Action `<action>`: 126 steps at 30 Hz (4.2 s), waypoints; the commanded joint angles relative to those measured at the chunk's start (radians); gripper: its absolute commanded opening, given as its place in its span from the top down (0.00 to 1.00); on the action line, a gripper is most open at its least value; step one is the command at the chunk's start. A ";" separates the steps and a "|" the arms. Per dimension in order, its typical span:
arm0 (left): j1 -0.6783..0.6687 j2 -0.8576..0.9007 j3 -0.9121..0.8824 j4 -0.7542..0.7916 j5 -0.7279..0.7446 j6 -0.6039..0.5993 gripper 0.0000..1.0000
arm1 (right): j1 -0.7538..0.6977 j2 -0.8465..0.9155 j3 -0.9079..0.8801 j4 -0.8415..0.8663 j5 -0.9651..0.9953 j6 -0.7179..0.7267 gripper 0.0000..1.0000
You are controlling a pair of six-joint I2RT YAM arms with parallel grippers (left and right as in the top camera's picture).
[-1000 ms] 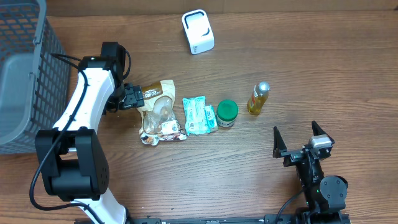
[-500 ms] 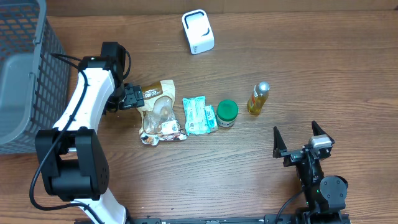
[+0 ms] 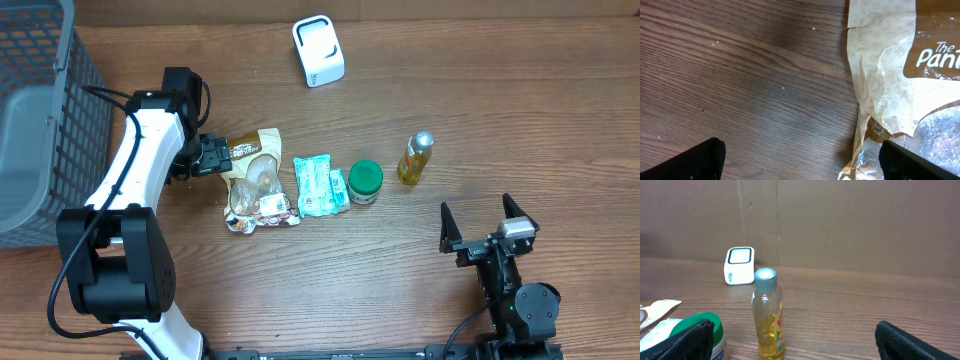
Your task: Scan the item barcode
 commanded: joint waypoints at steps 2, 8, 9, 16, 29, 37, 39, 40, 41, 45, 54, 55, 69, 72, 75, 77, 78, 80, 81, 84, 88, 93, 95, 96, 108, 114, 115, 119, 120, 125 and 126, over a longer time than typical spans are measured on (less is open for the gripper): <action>0.003 0.007 0.014 0.001 -0.010 0.019 0.01 | -0.004 -0.008 0.001 -0.004 0.023 0.007 0.00; 0.003 0.007 0.014 0.001 -0.010 0.019 0.01 | -0.004 -0.008 0.142 -0.140 0.043 0.049 0.00; 0.003 0.007 0.015 0.001 -0.010 0.019 0.01 | -0.004 -0.005 0.184 -0.171 0.047 0.049 0.00; 0.003 0.007 0.015 0.001 -0.010 0.019 0.00 | -0.004 0.080 0.444 -0.335 0.045 0.074 0.00; 0.003 0.007 0.015 0.001 -0.010 0.019 0.01 | -0.004 0.582 1.003 -0.717 0.027 0.079 0.00; 0.003 0.007 0.015 0.002 -0.010 0.019 0.00 | -0.004 1.007 1.425 -1.156 -0.015 0.079 0.00; 0.003 0.007 0.014 0.001 -0.010 0.019 0.00 | -0.004 1.082 1.476 -1.207 -0.015 0.079 0.00; 0.003 0.007 0.015 0.001 -0.010 0.019 0.00 | -0.004 1.115 1.490 -1.220 -0.014 0.078 0.00; 0.003 0.007 0.015 0.001 -0.010 0.019 0.00 | -0.004 1.146 1.496 -1.223 -0.016 0.079 0.00; 0.003 0.007 0.014 0.002 -0.010 0.019 0.00 | -0.004 1.244 1.495 -1.223 -0.078 0.079 0.00; 0.003 0.007 0.015 0.002 -0.010 0.019 0.01 | -0.003 1.424 1.495 -1.308 -0.290 0.104 0.02; 0.003 0.007 0.015 0.001 -0.010 0.019 0.01 | -0.003 1.436 1.495 -1.321 -0.291 0.126 0.10; 0.003 0.007 0.014 0.002 -0.010 0.019 0.00 | 0.217 1.471 1.474 -1.279 -0.103 0.433 0.17; 0.003 0.007 0.015 0.001 -0.010 0.019 0.01 | 0.286 1.471 1.474 -1.228 -0.091 0.449 0.00; 0.003 0.007 0.014 0.001 -0.010 0.019 0.00 | 0.327 1.471 1.474 -1.176 -0.091 0.449 0.00; 0.003 0.007 0.015 0.001 -0.010 0.019 0.00 | 0.337 1.471 1.474 -1.152 -0.092 0.449 0.00; 0.003 0.007 0.014 0.002 -0.010 0.019 0.01 | 0.337 1.471 1.474 -1.147 -0.092 0.449 0.00; 0.003 0.007 0.015 0.002 -0.010 0.019 0.01 | 0.337 1.471 1.474 -1.146 -0.092 0.449 0.00; 0.003 0.007 0.014 0.001 -0.010 0.019 0.00 | 0.337 1.471 1.474 -1.146 -0.092 0.449 0.00; 0.003 0.007 0.015 0.001 -0.010 0.019 0.00 | 0.337 1.471 1.474 -1.146 -0.092 0.449 0.00; 0.003 0.007 0.015 0.001 -0.010 0.019 0.00 | 0.337 1.471 1.474 -1.146 -0.092 0.449 0.00; 0.003 0.007 0.014 0.001 -0.010 0.019 0.00 | 0.337 1.471 1.474 -1.146 -0.092 0.449 0.00; 0.003 0.007 0.015 0.001 -0.010 0.019 0.01 | 0.337 1.471 1.474 -1.146 -0.092 0.449 0.00; 0.003 0.007 0.015 0.001 -0.010 0.019 0.00 | 0.337 1.471 1.474 -1.146 -0.092 0.449 0.00; 0.003 0.007 0.014 0.001 -0.010 0.019 0.00 | 0.337 1.471 1.474 -1.146 -0.092 0.449 0.00; 0.003 0.007 0.014 0.001 -0.010 0.019 0.01 | 0.337 1.471 1.474 -1.146 -0.092 0.449 0.00; 0.003 0.007 0.015 0.001 -0.010 0.019 0.01 | 0.337 1.471 1.474 -1.146 -0.092 0.449 0.00; 0.003 0.007 0.015 0.001 -0.010 0.019 0.00 | 0.337 1.471 1.474 -1.146 -0.092 0.449 0.00; 0.003 0.007 0.015 0.002 -0.010 0.019 0.00 | 0.337 1.471 1.474 -1.146 -0.092 0.449 0.00; 0.003 0.007 0.015 0.001 -0.010 0.019 0.00 | 0.337 1.471 1.474 -1.146 -0.092 0.449 0.00; 0.003 0.007 0.015 0.001 -0.010 0.019 0.01 | 0.337 1.471 1.474 -1.146 -0.092 0.449 0.00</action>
